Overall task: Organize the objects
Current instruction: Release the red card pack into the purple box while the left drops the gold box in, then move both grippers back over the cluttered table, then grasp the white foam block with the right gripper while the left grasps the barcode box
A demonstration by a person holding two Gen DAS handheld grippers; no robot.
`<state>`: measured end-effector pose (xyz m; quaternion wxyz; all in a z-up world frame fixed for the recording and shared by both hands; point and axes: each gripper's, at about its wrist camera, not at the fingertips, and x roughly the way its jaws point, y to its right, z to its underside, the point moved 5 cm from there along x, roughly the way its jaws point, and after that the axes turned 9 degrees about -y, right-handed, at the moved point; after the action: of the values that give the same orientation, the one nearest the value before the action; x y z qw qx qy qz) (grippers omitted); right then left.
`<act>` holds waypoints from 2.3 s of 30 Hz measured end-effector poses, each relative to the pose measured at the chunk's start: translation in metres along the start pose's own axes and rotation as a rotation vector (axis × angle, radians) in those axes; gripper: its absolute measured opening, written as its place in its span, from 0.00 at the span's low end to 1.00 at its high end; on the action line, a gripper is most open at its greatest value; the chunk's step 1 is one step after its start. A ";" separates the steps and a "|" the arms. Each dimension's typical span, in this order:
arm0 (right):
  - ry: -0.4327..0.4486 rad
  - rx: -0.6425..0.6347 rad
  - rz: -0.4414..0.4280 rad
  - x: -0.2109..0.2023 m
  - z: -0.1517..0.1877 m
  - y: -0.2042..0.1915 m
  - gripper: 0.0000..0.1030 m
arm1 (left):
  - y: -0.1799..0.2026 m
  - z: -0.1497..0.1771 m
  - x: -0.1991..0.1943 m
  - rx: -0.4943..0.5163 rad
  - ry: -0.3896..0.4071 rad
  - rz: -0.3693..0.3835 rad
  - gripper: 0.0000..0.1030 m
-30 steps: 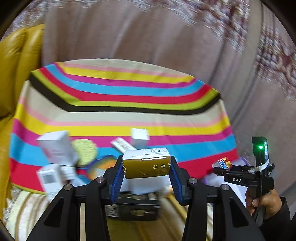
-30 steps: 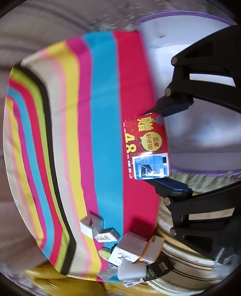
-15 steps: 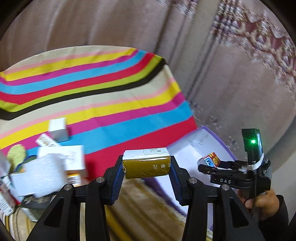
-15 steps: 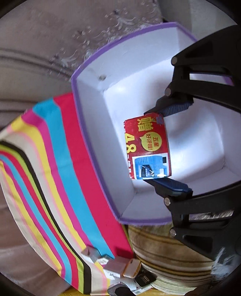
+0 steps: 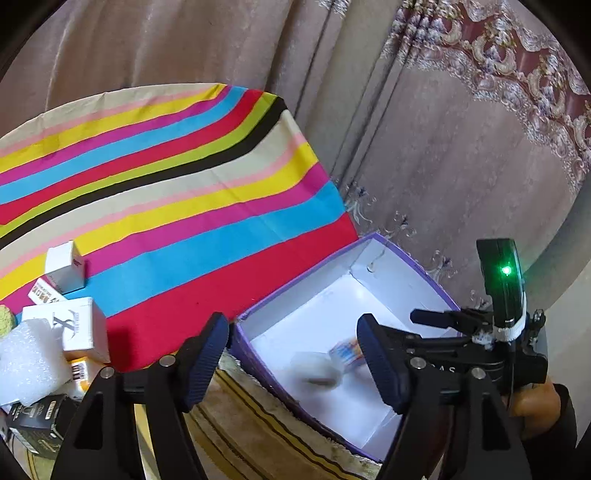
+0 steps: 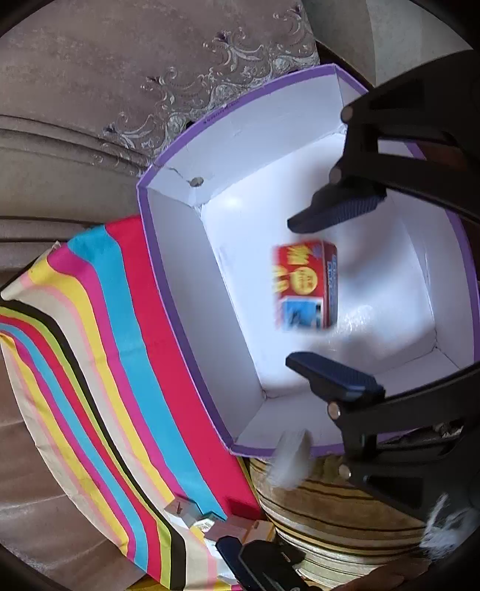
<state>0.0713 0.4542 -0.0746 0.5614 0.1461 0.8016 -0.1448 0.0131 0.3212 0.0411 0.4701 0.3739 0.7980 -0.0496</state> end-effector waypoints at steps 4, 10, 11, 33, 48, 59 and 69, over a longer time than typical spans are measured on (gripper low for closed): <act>-0.023 0.014 -0.032 0.002 -0.001 -0.007 0.71 | -0.011 -0.002 -0.008 -0.035 0.029 -0.015 0.71; 0.031 -0.014 -0.045 -0.012 -0.007 -0.027 0.71 | -0.028 -0.001 -0.027 -0.036 0.094 -0.092 0.71; 0.040 -0.020 -0.044 -0.015 -0.008 -0.032 0.72 | -0.034 0.000 -0.032 -0.039 0.105 -0.112 0.71; 0.196 -0.183 0.000 -0.042 -0.020 -0.124 0.87 | -0.157 0.067 -0.124 -0.355 0.225 -0.299 0.73; 0.223 -0.207 -0.167 -0.042 -0.011 -0.186 0.90 | -0.220 0.113 -0.151 -0.548 0.216 -0.345 0.73; 0.214 -0.256 -0.203 -0.044 -0.009 -0.249 0.90 | -0.256 0.130 -0.148 -0.651 0.156 -0.367 0.73; 0.190 -0.319 -0.154 -0.034 -0.006 -0.290 0.90 | -0.280 0.129 -0.127 -0.683 0.062 -0.380 0.73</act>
<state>-0.0376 0.1881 -0.0211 0.4867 0.0066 0.8724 -0.0443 -0.0397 -0.0041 -0.0067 0.5255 0.0430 0.8374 0.1441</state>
